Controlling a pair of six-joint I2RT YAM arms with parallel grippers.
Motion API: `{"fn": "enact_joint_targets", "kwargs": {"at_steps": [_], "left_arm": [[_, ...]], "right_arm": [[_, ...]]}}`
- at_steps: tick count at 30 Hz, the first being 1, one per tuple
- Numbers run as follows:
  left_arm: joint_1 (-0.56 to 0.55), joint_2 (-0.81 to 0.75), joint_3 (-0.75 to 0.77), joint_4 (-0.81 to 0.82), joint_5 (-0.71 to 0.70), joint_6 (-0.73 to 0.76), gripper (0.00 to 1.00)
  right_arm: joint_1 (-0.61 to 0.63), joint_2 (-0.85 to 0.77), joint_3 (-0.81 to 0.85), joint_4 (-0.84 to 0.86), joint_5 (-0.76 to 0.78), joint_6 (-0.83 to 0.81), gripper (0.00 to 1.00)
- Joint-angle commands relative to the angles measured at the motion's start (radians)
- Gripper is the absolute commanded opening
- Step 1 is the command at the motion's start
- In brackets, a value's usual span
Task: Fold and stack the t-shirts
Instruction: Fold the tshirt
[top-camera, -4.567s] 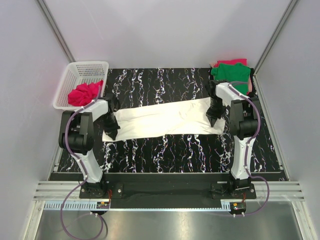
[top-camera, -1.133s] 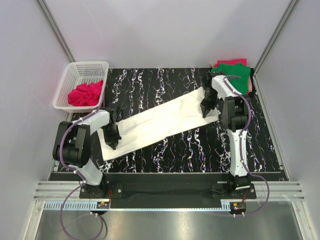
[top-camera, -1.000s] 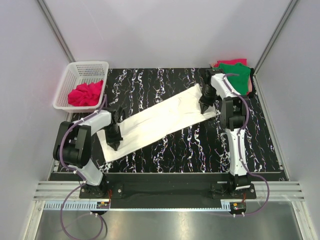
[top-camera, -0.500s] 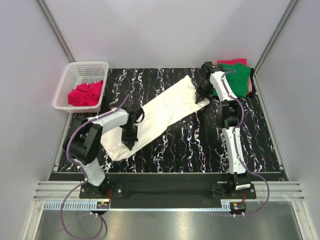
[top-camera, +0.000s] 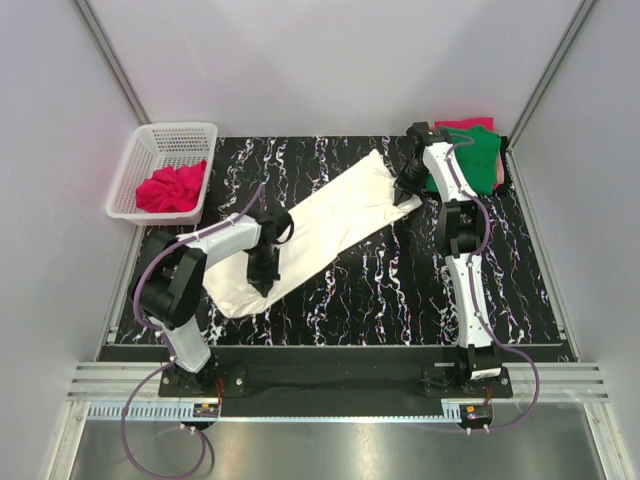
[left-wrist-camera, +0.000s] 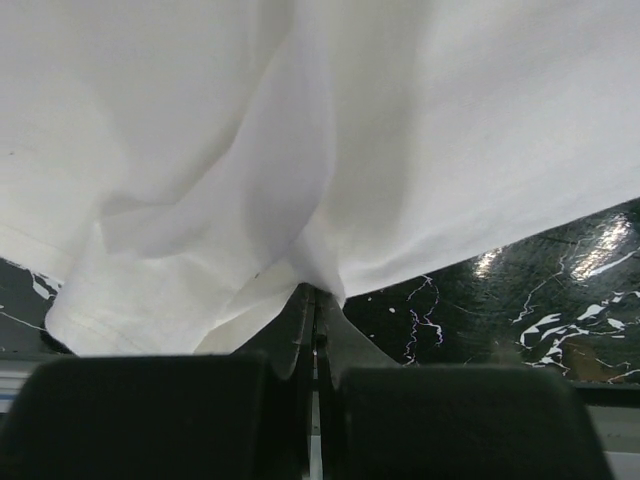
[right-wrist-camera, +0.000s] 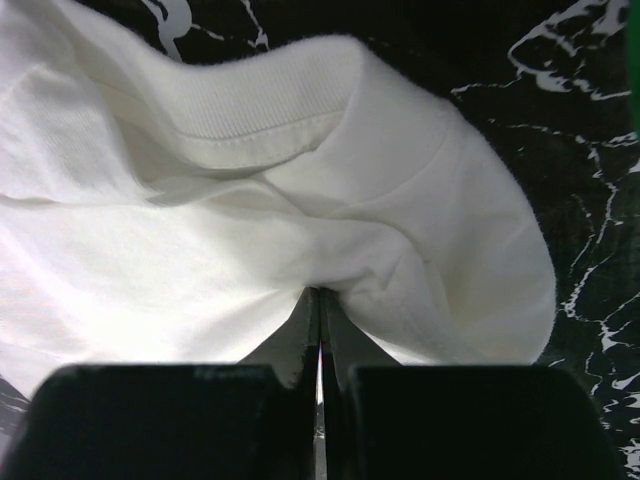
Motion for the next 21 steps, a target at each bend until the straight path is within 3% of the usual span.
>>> {"fn": "enact_joint_targets", "kwargs": {"at_steps": [1,21], "left_arm": [[-0.003,-0.04,0.003,-0.033,-0.072,-0.031,0.0],[0.028,-0.135,-0.11,-0.118,-0.233,-0.177,0.0]], "right_arm": [[-0.026,-0.025,0.012,0.025,0.084,-0.052,0.0],[-0.027,-0.039,-0.018,-0.006,0.119,-0.1,0.0]]}}
